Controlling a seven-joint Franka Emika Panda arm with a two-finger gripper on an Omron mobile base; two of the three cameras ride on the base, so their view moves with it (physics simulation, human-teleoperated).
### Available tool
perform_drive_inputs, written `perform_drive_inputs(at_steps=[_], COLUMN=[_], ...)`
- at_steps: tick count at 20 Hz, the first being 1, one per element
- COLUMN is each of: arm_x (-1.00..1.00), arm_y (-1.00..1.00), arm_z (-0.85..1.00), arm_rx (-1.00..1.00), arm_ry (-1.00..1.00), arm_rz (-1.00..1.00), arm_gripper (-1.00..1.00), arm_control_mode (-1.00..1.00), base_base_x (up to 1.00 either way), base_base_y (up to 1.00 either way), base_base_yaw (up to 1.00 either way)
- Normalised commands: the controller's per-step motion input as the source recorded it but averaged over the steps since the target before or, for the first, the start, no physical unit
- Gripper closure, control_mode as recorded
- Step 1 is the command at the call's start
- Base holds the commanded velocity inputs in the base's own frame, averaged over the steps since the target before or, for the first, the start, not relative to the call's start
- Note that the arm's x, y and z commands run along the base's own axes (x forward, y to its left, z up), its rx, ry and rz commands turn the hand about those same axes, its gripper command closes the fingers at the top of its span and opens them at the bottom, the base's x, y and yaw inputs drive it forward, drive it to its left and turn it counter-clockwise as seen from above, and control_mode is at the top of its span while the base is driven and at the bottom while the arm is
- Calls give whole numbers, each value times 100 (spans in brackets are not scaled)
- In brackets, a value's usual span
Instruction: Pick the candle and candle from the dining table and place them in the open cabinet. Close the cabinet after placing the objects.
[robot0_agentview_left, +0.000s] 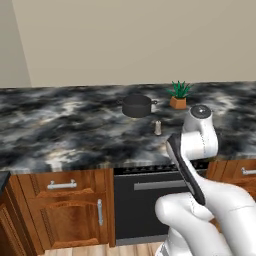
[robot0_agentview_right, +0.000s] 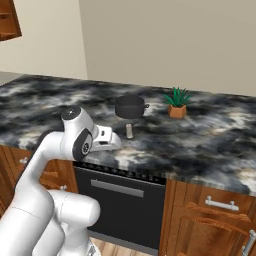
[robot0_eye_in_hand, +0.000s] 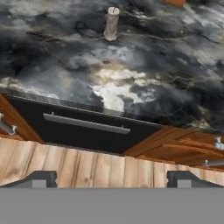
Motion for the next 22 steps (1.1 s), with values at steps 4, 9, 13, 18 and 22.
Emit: perform_drive_inputs(at_steps=[4,9,13,18,22], arm_x=[66,70,53,30,3], arm_y=[0,0,0,0,1], arm_z=[0,-1,-10,-11,-12], arm_rx=[20,24,21,8,0], arm_ry=[-4,-2,-2,-2,-5], arm_rz=[-33,-17,-4,0,0], arm_gripper=[-100,-100,-100,-100,-100], arm_control_mode=[-100,-100,-100,-100,-100], base_base_x=[0,0,0,0,0], base_base_y=[0,0,0,0,0], base_base_yaw=[0,0,0,0,0])
